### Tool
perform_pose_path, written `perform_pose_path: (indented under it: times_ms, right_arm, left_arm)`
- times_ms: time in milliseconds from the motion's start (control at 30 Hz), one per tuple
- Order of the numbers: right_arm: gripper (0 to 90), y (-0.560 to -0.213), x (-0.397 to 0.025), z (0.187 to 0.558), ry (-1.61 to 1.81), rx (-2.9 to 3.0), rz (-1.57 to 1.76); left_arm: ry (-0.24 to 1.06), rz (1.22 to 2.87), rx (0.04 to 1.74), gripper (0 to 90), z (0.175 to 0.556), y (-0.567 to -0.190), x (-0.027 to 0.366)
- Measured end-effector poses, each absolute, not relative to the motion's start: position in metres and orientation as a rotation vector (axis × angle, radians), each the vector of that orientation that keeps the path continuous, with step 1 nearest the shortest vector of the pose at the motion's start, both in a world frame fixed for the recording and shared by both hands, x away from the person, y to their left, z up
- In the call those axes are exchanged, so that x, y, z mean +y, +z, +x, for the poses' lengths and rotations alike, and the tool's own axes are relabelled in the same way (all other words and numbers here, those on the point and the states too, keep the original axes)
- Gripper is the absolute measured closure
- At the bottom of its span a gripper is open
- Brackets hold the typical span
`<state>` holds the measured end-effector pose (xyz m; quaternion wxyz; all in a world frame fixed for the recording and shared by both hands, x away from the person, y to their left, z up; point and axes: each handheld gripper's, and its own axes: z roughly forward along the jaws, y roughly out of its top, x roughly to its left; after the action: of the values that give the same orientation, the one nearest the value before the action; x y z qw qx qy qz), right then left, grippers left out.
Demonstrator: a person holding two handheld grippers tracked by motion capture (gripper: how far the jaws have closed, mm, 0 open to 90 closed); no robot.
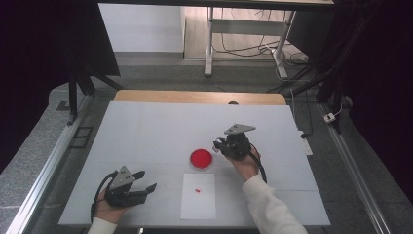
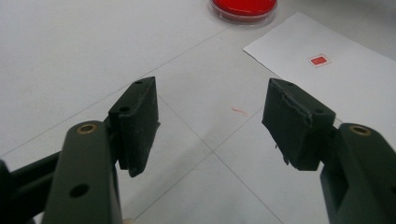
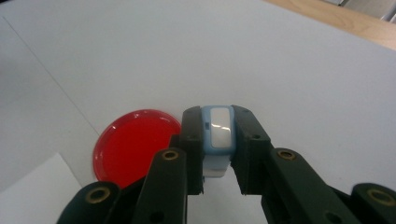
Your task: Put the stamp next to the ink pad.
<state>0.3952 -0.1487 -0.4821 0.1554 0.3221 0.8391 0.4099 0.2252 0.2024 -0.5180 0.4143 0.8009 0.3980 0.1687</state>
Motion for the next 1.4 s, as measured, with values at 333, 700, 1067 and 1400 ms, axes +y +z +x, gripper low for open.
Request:
perform_pose_path:
  times_ms: [333,700,1067,1400]
  right_arm:
    - [74.9,-0.491,-0.151,0.402,1.125,2.416,0.953]
    - [74.7,-0.5,-0.15,0.402,1.073,2.444,0.949]
    - [49.3,-0.501,-0.147,0.401,1.057,2.448,0.923]
    - [37.1,-0.497,-0.155,0.395,1.158,2.42,0.946]
  left_arm:
    - [0.408,2.002,1.001,34.9,0.226,-0.518,0.202]
    - [0.408,2.007,1.0,34.9,0.226,-0.518,0.202]
    - [0.406,2.011,0.998,34.7,0.226,-0.518,0.201]
    - [0.409,2.01,0.998,34.7,0.226,-0.519,0.201]
